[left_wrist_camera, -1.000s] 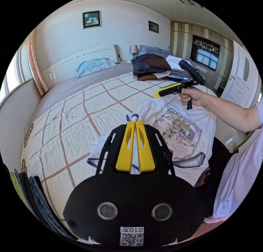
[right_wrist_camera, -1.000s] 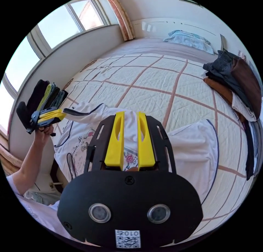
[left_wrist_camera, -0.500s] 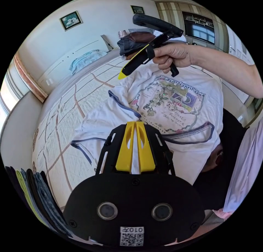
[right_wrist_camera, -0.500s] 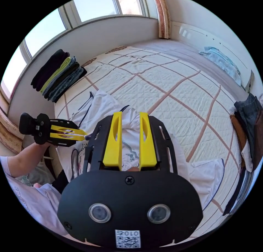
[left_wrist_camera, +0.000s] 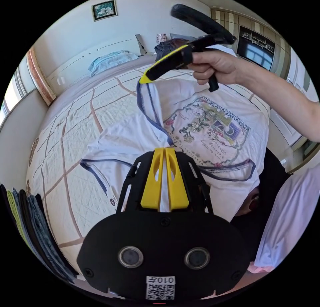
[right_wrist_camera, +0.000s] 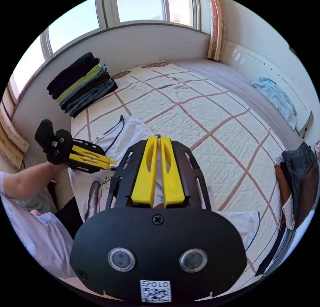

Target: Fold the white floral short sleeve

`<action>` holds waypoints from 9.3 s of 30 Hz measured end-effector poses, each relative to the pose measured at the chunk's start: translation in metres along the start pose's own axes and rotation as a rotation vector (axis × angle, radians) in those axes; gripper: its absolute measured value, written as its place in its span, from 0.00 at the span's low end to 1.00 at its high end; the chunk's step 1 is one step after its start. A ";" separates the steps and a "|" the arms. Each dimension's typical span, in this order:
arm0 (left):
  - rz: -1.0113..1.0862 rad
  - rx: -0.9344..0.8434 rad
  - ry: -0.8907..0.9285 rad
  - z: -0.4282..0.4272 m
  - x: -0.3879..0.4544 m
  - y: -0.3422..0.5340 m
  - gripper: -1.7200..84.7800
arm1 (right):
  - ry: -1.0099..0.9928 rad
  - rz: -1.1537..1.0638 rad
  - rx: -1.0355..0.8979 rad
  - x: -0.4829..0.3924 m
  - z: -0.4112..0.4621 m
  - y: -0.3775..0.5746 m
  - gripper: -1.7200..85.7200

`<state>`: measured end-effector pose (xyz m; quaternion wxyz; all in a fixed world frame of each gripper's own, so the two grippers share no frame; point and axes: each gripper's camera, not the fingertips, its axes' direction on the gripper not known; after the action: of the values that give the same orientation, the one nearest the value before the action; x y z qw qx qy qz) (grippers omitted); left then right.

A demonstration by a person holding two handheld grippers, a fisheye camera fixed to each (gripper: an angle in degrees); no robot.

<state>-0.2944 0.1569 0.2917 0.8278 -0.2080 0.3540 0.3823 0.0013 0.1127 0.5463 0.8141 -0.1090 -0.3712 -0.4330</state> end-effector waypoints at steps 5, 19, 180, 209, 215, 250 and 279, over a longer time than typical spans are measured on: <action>0.023 -0.008 0.025 -0.003 0.007 0.005 0.02 | 0.072 -0.004 -0.072 -0.005 0.013 0.087 0.06; 0.037 0.000 -0.069 -0.022 0.034 0.013 0.03 | 0.303 -0.030 -0.244 -0.031 0.065 0.058 0.06; -0.423 0.117 0.046 -0.134 0.099 0.260 0.04 | 0.481 0.344 -0.136 0.246 -0.079 0.134 0.05; -0.885 0.206 0.228 -0.094 -0.066 0.375 0.12 | -0.026 -0.241 -0.012 -0.315 -0.059 0.028 0.10; -0.889 0.305 0.391 -0.084 -0.088 0.386 0.06 | 0.115 -0.367 -0.077 -0.379 -0.028 0.001 0.11; -0.757 0.230 0.256 -0.070 -0.014 0.323 0.02 | 0.091 -0.286 -0.428 -0.123 0.100 -0.324 0.05; 0.112 -0.021 0.057 0.022 0.363 -0.033 0.02 | -0.151 -0.010 -0.270 0.213 -0.020 -0.032 0.04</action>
<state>-0.0935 0.3266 0.0382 0.7925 -0.2070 0.3844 0.4258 0.0603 -0.0491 0.6765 0.7596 -0.2480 -0.3702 -0.4737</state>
